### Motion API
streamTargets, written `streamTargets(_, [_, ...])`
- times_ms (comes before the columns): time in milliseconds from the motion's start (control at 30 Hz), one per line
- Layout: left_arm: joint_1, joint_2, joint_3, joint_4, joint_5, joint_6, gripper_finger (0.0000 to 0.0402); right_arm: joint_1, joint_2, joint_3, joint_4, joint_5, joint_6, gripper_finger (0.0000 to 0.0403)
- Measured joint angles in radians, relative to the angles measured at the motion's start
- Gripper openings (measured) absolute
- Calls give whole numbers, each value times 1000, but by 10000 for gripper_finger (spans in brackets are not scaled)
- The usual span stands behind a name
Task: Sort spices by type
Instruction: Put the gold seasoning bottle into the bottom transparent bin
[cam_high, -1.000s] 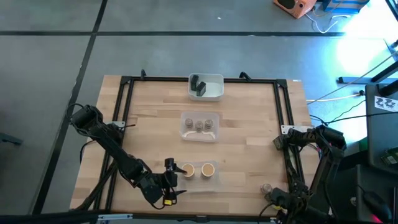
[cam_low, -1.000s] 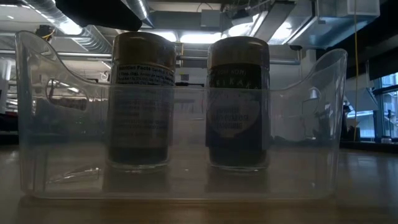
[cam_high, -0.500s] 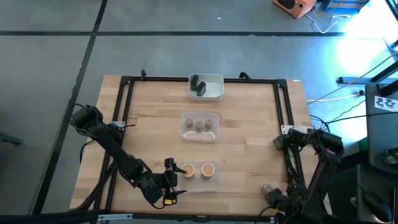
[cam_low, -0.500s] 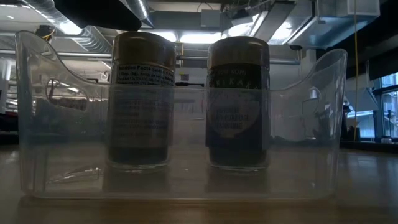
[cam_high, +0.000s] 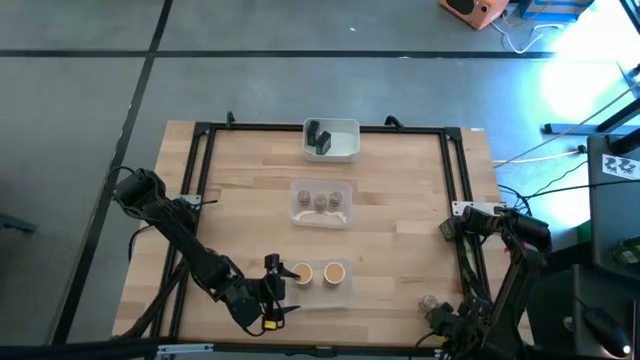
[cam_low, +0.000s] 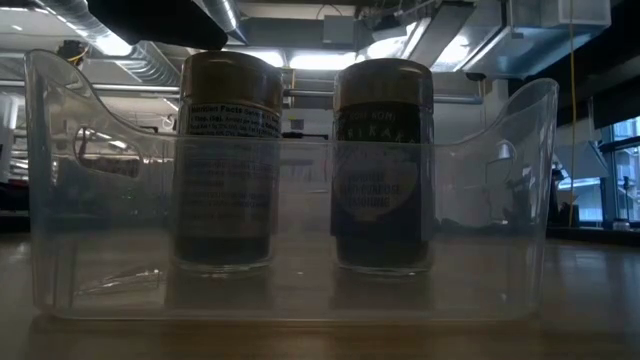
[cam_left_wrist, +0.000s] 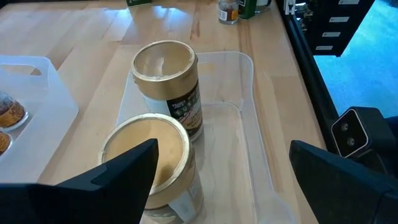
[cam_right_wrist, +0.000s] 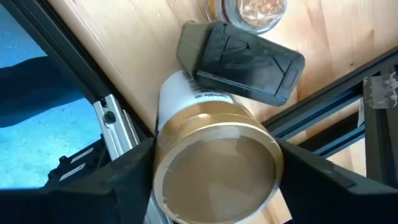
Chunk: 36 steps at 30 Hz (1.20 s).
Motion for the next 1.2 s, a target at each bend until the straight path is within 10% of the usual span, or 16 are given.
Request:
streamTargets(700, [0,0,0,0,0,7,345,-26,-7,145,-93,-15,-6,285])
streamTargets(1200, [-16,0,0,0,1,5,345,-147,-9,352,-65,374,-203,286])
